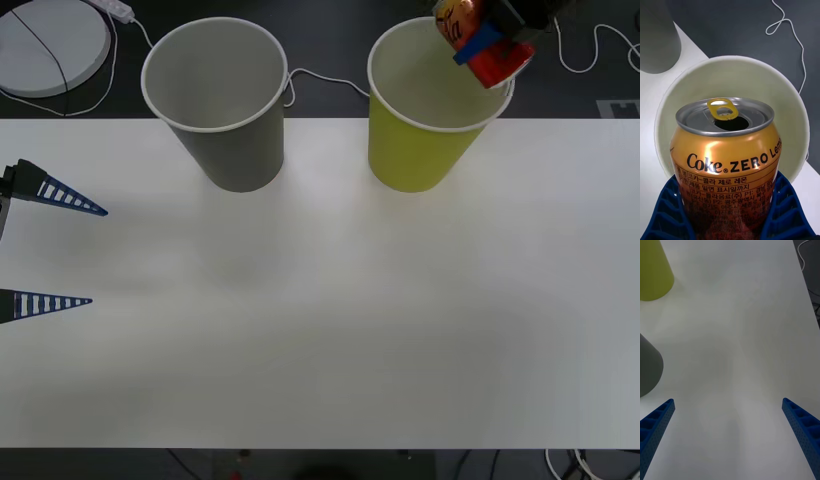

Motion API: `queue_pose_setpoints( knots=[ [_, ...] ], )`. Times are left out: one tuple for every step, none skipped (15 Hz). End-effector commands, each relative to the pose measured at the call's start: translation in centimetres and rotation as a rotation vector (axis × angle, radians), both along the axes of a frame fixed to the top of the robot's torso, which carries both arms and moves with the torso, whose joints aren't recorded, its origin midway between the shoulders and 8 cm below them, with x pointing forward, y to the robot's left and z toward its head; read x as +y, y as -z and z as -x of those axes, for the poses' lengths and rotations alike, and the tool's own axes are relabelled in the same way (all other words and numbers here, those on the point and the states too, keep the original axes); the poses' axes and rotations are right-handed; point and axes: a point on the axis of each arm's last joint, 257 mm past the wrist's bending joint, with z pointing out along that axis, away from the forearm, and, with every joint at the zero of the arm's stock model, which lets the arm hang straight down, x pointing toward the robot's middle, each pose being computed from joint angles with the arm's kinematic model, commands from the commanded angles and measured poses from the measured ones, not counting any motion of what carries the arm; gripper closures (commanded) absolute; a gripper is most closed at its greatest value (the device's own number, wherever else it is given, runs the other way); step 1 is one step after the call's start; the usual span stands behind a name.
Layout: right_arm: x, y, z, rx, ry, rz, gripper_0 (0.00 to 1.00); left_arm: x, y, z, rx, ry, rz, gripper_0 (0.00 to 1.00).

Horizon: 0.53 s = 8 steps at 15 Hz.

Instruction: Put the can into the green bin and the plastic bottle into the gray bin

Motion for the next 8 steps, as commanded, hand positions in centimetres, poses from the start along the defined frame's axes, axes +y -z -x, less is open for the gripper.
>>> queue_pose_setpoints(
  knots=[
    [1.06, -0.11, -1.48, 0.0, 0.011, -0.001, 1.0, 0.0, 0.0, 0.0, 0.0, 0.0, 0.0, 0.0],
    [1.37, -0.17, -1.77, 0.001, 0.007, 0.003, 1.0, 0.0, 0.0, 0.0, 0.0, 0.0, 0.0, 0.0],
    [1.56, -0.2, -2.01, 0.0, 0.003, 0.009, 0.98, 0.0, 0.0, 0.0, 0.0, 0.0, 0.0, 0.0],
    [1.73, -0.3, -2.16, -0.001, 0.004, 0.012, 0.95, 0.0, 0.0, 0.0, 0.0, 0.0, 0.0, 0.0],
    [1.93, -0.29, -2.22, -0.004, 0.001, 0.016, 0.91, 0.0, 0.0, 0.0, 0.0, 0.0, 0.0, 0.0],
    [1.93, -0.38, -2.25, -0.008, -0.004, 0.021, 0.8, 0.0, 0.0, 0.0, 0.0, 0.0, 0.0, 0.0],
    [1.93, -0.38, -2.25, -0.014, -0.023, 0.035, 0.51, 0.0, 0.0, 0.0, 0.0, 0.0, 0.0, 0.0],
    [1.78, -0.27, -2.2, -0.014, -0.033, 0.046, 0.17, 0.0, 0.0, 0.0, 0.0, 0.0, 0.0, 0.0]
  ],
)
